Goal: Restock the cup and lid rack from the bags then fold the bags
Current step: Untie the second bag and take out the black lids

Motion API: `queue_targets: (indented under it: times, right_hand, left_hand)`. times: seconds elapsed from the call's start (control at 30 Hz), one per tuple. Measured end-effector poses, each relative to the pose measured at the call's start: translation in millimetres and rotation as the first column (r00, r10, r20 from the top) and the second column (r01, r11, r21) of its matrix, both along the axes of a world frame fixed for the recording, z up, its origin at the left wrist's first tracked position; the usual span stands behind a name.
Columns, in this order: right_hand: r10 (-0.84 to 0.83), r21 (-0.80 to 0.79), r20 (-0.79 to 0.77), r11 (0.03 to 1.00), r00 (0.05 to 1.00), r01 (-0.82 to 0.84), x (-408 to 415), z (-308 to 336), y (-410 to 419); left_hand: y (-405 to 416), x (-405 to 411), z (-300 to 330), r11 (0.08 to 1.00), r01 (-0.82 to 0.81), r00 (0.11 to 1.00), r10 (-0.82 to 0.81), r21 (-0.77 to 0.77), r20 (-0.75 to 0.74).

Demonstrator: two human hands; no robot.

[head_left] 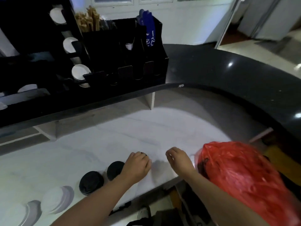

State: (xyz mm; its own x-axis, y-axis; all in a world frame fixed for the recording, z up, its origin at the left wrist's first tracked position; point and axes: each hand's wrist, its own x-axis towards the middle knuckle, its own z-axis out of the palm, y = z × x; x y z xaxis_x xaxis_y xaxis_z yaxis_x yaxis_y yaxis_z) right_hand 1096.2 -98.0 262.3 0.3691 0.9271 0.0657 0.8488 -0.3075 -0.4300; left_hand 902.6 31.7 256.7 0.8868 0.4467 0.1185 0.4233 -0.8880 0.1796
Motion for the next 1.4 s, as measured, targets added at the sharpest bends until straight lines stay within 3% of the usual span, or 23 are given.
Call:
queue_targets:
  times: [0.23,0.33,0.43,0.53,0.63,0.77,0.87,0.97,1.07,1.23,1.4]
  right_hand:
    - [-0.431,0.126,-0.136,0.886,0.892,0.447,77,41,-102]
    - [-0.59,0.196,-0.179,0.763,0.787,0.616,95,43,-144]
    - [-0.711,0.129,-0.241,0.652,0.661,0.747,110,36,-178]
    - [-0.739,-0.094,-0.318,0.648,0.594,0.756,117,26,-190]
    - [-0.725,-0.355,-0.421,0.685,0.546,0.636,116,16,-186]
    - [-0.669,-0.352,-0.584,0.719,0.46,0.6,111,12,-178]
    - [-0.616,-0.342,-0.727,0.709,0.304,0.617,110,9,-176]
    - [-0.586,-0.364,-0.797,0.659,0.146,0.658,112,4,-177]
    - [-0.701,-0.404,-0.674,0.613,0.233,0.679,119,-7,-178]
    - [-0.728,-0.482,-0.581,0.669,0.365,0.566,125,-16,-170]
    - [-0.738,-0.473,-0.586,0.646,0.334,0.599,132,-23,-167]
  left_hand:
    - [-57,119,16,0.967,0.21,0.978,-0.206,-0.141,0.039]
    - [-88,164,25,0.953,0.239,0.969,-0.245,-0.185,-0.009]
    - [-113,194,31,0.942,0.283,0.956,-0.291,-0.182,-0.022]
    - [-135,213,35,0.927,0.338,0.94,-0.325,-0.165,0.099]
    - [-157,229,38,0.949,0.221,0.964,-0.247,-0.223,-0.096]
    - [-164,242,30,0.94,-0.023,0.934,-0.102,-0.341,-0.343]
    - [-162,251,21,0.876,-0.134,0.93,-0.051,-0.463,-0.364]
    - [-159,259,16,0.855,-0.175,0.924,-0.028,-0.488,-0.38]
    - [-160,263,12,0.821,-0.175,0.933,-0.037,-0.543,-0.357]
    - [-160,262,4,0.792,-0.199,0.948,0.006,-0.578,-0.318]
    - [-155,256,-5,0.721,-0.224,0.961,0.05,-0.656,-0.273]
